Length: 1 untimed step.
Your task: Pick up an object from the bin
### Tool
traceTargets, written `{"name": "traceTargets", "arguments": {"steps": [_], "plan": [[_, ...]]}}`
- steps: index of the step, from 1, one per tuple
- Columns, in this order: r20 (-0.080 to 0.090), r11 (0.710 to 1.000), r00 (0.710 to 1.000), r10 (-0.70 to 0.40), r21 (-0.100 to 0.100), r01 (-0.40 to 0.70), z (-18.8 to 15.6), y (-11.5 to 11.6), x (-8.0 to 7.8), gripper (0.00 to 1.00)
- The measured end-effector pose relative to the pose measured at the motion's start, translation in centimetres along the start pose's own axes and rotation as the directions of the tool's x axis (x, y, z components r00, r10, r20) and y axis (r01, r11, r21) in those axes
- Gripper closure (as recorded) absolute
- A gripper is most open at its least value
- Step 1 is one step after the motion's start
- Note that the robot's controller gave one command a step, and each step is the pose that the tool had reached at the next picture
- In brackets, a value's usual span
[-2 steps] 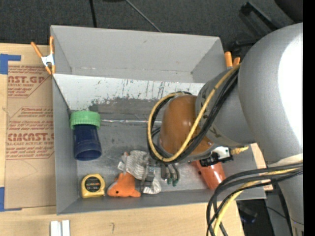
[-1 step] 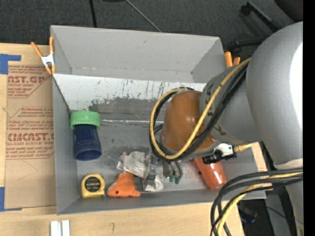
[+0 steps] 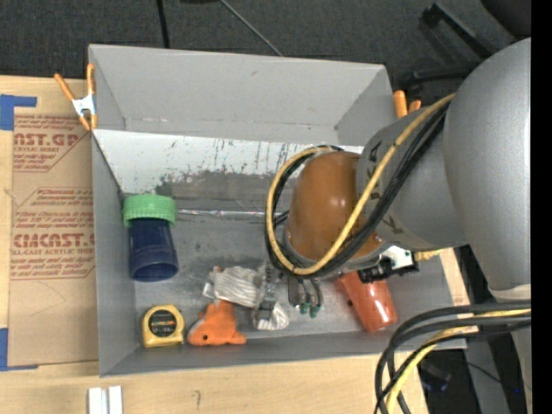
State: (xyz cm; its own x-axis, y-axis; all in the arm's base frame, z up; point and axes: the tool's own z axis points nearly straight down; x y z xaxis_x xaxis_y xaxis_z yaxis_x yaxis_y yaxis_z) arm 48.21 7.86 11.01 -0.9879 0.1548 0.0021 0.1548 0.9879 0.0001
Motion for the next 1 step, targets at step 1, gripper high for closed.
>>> {"name": "traceTargets", "arguments": {"steps": [1], "plan": [[-0.003, 1.0, 1.0, -0.001, 0.001, 0.001, -2.12, -0.03, 0.13, 1.0]]}}
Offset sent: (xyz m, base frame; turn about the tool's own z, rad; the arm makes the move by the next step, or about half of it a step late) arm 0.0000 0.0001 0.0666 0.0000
